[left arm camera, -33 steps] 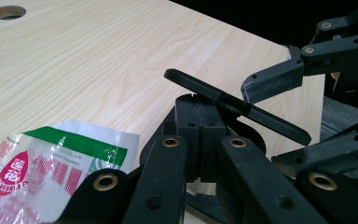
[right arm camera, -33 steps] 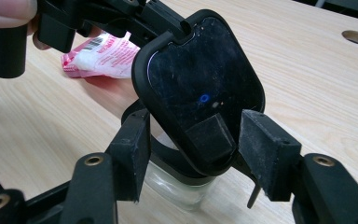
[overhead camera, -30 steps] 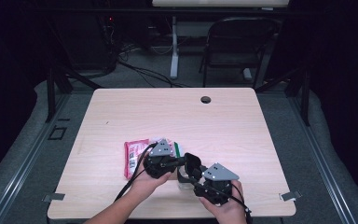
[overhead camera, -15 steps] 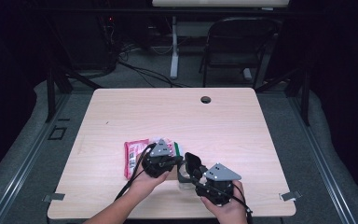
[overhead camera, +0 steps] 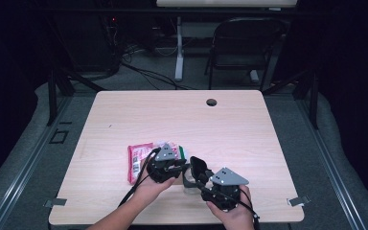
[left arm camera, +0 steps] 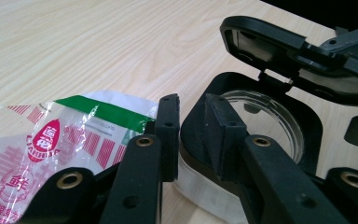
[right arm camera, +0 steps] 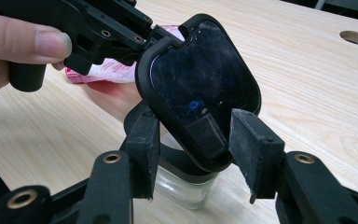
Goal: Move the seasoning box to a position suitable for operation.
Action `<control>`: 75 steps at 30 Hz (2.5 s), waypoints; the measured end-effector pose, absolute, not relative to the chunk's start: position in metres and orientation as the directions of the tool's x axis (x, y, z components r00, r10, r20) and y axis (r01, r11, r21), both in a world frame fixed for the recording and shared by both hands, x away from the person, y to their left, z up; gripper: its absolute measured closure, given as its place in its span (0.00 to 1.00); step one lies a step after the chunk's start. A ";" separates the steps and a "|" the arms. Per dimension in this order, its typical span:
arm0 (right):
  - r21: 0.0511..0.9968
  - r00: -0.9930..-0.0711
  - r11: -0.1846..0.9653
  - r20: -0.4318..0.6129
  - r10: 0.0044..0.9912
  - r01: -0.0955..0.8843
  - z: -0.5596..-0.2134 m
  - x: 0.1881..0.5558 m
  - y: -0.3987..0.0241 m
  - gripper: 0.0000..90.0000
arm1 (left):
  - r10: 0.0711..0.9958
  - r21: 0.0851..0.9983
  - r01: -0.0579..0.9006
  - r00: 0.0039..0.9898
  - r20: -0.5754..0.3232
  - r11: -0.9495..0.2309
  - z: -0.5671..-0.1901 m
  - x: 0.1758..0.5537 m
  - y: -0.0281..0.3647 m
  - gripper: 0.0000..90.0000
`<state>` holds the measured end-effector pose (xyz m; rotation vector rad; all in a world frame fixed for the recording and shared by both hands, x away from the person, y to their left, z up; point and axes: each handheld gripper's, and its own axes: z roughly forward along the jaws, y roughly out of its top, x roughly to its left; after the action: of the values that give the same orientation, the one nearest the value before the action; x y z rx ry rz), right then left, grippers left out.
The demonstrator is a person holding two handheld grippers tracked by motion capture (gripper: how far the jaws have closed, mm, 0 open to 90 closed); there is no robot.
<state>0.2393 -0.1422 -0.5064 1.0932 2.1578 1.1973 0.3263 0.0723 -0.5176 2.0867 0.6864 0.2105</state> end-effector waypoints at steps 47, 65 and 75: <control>0.842 -0.528 0.210 0.101 0.843 0.497 -0.492 0.232 -0.183 0.93 | 0.520 0.822 0.381 0.845 -0.124 -0.424 -0.521 0.326 0.074 0.87; 0.843 -0.499 0.174 0.124 0.858 0.508 -0.494 0.236 -0.190 0.94 | 0.508 0.814 0.393 0.849 -0.144 -0.427 -0.520 0.323 0.075 0.87; 0.851 -0.472 0.105 0.179 0.863 0.515 -0.498 0.249 -0.200 0.95 | 0.495 0.811 0.403 0.853 -0.165 -0.424 -0.521 0.317 0.073 0.86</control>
<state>0.2494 -0.1996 -0.4980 1.3481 2.0259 1.3160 0.3172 0.0727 -0.5205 2.0681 0.6542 0.1211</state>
